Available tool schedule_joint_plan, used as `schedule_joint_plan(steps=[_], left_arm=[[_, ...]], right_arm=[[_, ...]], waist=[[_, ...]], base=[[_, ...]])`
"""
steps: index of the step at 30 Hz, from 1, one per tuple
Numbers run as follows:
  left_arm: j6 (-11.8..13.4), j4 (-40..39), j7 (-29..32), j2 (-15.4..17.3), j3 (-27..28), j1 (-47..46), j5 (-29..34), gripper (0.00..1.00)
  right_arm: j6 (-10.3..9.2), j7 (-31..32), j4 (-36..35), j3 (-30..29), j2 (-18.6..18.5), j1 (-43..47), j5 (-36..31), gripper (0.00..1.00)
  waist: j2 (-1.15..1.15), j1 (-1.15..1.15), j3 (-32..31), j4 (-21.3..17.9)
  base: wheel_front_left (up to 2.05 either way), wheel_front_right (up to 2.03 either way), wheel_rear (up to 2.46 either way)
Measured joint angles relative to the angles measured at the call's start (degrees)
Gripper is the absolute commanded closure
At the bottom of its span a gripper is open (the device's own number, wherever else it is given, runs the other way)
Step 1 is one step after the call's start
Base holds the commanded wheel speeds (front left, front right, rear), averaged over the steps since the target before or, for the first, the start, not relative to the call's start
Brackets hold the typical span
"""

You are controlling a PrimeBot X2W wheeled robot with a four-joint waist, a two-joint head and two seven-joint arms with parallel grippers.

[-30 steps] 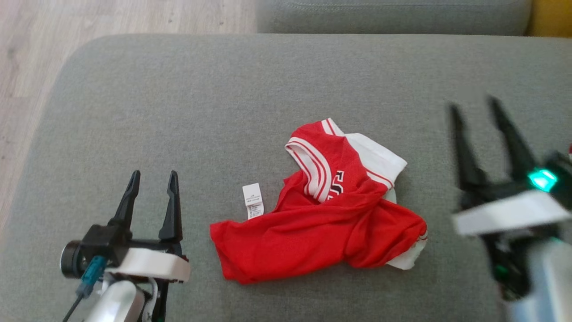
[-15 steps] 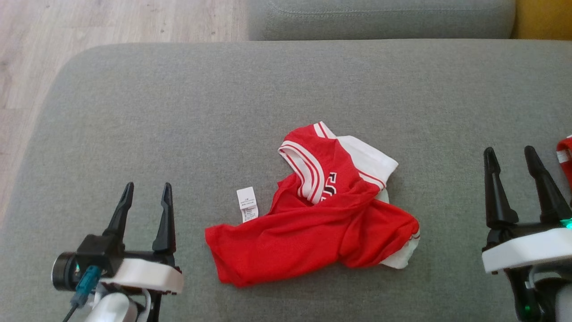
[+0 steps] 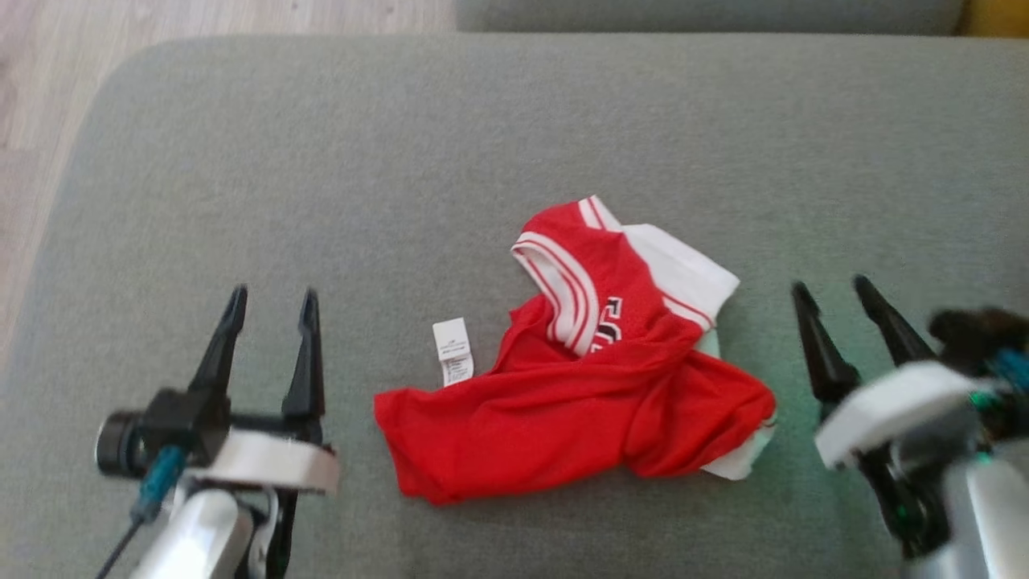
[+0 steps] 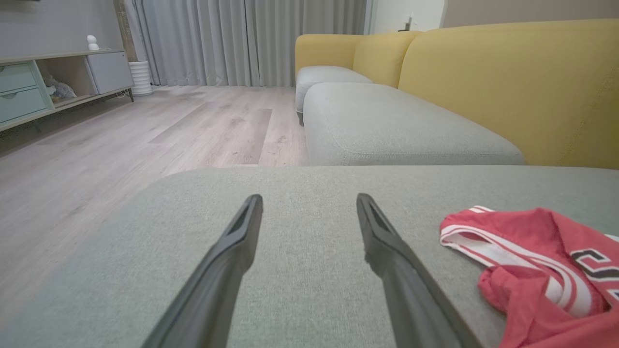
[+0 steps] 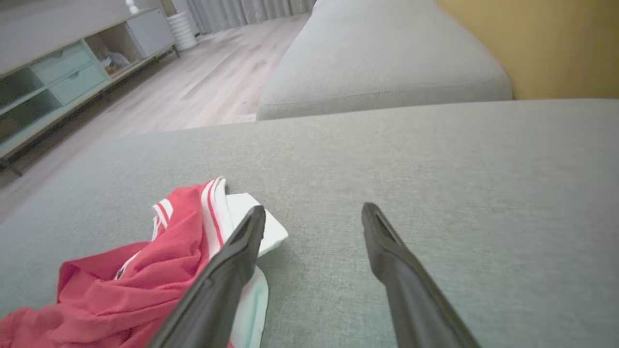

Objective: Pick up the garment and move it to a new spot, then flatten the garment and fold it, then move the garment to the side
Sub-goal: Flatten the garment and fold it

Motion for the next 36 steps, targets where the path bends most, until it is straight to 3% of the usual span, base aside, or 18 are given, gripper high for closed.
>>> schedule_joint_plan(steps=[10,13,14,15,18,22,24,26,29,32,36], left_arm=[[-1.83,1.63,-0.71,-2.71,-1.9,-5.55,0.51,0.0],[-2.24,2.75,-1.18,-3.41,-1.9,-6.27,0.49,0.0],[-2.43,2.96,-1.19,-3.56,-1.9,-6.36,0.49,0.0],[-2.43,3.2,-1.26,-3.69,-1.91,-6.52,0.49,0.0],[-2.43,3.91,-1.68,-3.77,-1.86,-6.81,0.48,0.0],[-2.41,4.32,-2.13,-3.71,-1.54,-6.74,0.47,0.0],[-2.4,4.35,-2.14,-3.66,-1.46,-6.7,0.47,0.0],[-2.34,4.34,-2.18,-3.41,-1.22,-6.53,0.45,0.0],[-1.83,4.14,-2.16,-3.08,-1.03,-5.97,0.42,0.0],[-1.81,3.89,-2.1,-2.66,-1.03,-4.9,0.42,0.0],[-1.37,3.58,-1.87,-1.97,-0.98,-4.32,0.41,0.0]], right_arm=[[0.0,2.64,22.95,13.24,-5.87,-19.75,6.41,0.0],[0.0,6.21,29.26,16.26,-7.3,-23.67,8.0,0.0],[0.0,7.77,30.92,17.07,-7.58,-24.54,8.73,0.34],[0.0,8.84,31.74,17.52,-7.75,-25.29,9.29,1.0],[0.0,10.48,32.39,17.95,-8.33,-26.86,11.68,1.0],[0.0,8.06,30.39,16.0,-8.68,-25.76,13.01,1.0],[0.0,5.77,27.48,12.6,-8.77,-24.31,13.01,1.0],[0.0,2.77,22.16,5.32,-8.31,-20.21,12.21,1.0],[0.0,1.9,16.56,-2.5,-5.43,-13.19,9.88,1.0],[0.0,2.66,10.85,-9.31,0.09,-3.75,7.28,1.0],[0.0,4.64,5.9,-13.61,3.55,5.29,6.11,1.0]], waist=[[0.0,0.01,4.49,4.21],[0.0,0.01,5.22,5.4],[0.0,0.01,5.35,5.69],[0.0,0.01,5.42,5.87],[0.0,0.0,5.37,5.83],[0.0,0.0,5.05,4.72],[0.0,0.0,4.76,3.88],[0.0,0.0,4.23,2.47],[0.0,0.0,3.65,1.0],[0.0,-0.01,3.08,-0.2],[0.0,-0.01,2.66,-1.18]], base=[[0.0,0.0,0.0],[0.0,0.0,0.0],[0.0,0.0,0.0],[0.0,0.0,0.0],[0.0,0.0,0.0],[0.0,0.0,0.0],[0.0,0.0,0.0],[0.0,0.0,0.0],[0.0,0.0,0.0],[0.0,0.0,0.0],[0.0,0.0,0.0]])
